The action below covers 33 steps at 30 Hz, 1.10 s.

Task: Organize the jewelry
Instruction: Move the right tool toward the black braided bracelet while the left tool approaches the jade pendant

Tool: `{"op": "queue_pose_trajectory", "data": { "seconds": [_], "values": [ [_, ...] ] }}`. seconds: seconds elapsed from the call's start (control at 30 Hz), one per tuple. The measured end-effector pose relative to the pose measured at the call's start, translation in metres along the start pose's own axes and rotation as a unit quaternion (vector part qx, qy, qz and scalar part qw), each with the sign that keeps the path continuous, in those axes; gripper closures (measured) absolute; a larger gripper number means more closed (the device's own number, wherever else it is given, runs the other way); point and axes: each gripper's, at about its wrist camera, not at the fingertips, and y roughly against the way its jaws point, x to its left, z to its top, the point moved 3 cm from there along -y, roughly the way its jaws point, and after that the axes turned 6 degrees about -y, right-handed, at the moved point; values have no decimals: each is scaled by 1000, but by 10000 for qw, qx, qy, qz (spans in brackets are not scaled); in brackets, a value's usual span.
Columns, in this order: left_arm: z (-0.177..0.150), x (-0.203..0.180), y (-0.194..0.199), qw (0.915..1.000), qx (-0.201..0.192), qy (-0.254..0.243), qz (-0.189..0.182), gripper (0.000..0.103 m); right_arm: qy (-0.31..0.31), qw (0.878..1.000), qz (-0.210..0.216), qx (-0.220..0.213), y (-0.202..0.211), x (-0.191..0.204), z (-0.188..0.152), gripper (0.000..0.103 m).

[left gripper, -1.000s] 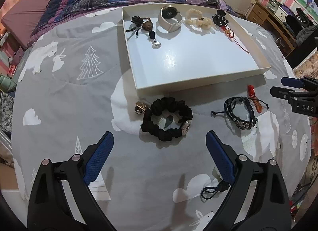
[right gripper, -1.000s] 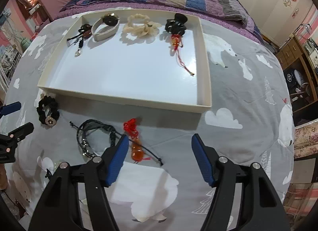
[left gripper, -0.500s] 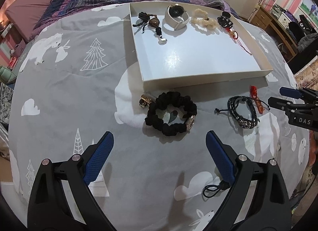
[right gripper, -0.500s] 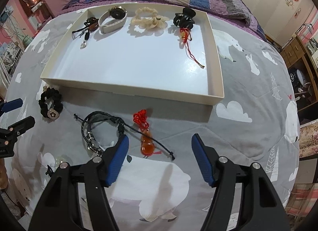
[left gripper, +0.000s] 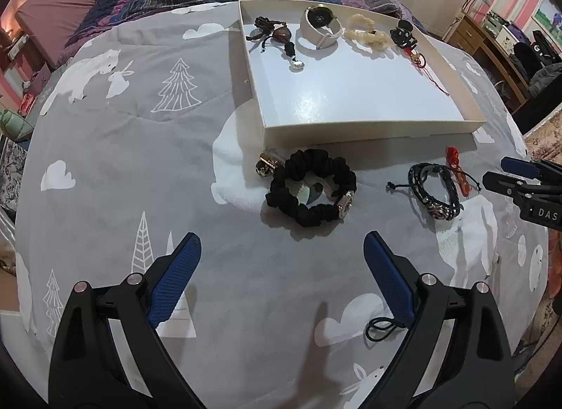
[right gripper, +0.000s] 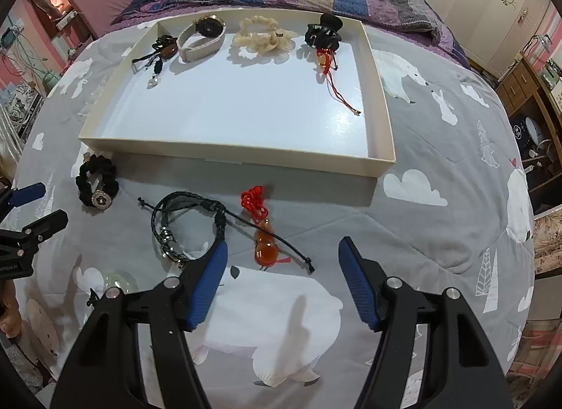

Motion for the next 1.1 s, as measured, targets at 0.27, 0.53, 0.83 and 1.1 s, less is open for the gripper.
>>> {"op": "queue_pose_trajectory", "data": {
  "seconds": [0.27,0.53,0.83,1.1],
  "values": [
    [-12,-3,4,10000,2,-37,-46,10,36,10000,32,37,-3,4,-9,37],
    [-25,-17,8,9984,275,-441,-216,11,251,9994,-5,228,-2,9,-10,37],
    [-48,-49,8,9870,531,-1520,7,11,612,9975,-56,340,-3,18,-9,37],
    [-43,-51,8,9864,520,-1541,-219,11,732,9953,-25,636,-5,22,-8,37]
  ]
}}
